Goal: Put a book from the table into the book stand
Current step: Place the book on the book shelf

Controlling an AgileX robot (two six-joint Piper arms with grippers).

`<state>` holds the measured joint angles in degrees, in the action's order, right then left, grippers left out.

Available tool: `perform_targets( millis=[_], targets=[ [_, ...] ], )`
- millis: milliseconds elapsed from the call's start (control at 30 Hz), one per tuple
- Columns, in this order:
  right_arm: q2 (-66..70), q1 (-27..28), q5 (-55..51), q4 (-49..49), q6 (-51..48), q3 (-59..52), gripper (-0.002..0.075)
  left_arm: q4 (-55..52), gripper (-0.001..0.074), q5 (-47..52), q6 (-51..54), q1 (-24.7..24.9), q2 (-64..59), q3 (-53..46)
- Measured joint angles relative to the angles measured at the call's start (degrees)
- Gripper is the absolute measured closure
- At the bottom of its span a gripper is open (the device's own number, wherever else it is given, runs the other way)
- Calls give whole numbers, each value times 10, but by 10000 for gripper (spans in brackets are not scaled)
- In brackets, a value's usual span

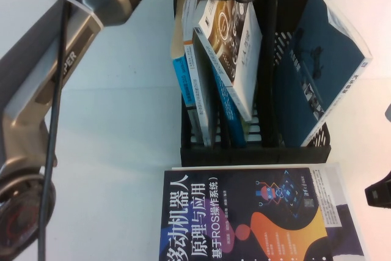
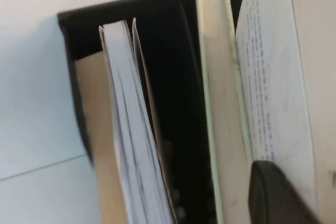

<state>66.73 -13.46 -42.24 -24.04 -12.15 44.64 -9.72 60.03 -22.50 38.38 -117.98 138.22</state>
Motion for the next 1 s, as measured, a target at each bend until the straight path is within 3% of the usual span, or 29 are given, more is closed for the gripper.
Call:
perform_targets(
  millis=[200,467,767,1000],
  targets=[
    [0,0,-3,0,0,0,729,126,636,-32,37,-51,-32,4],
    [0,0,-3,0,0,0,729,152,636,-39,65,-60,-45,9],
    [0,0,-3,0,0,0,729,116,636,5,56,-56,-40,11],
    [11,0,-3,0,0,0,729,37,636,56,26,-19,-11,8]
  ],
)
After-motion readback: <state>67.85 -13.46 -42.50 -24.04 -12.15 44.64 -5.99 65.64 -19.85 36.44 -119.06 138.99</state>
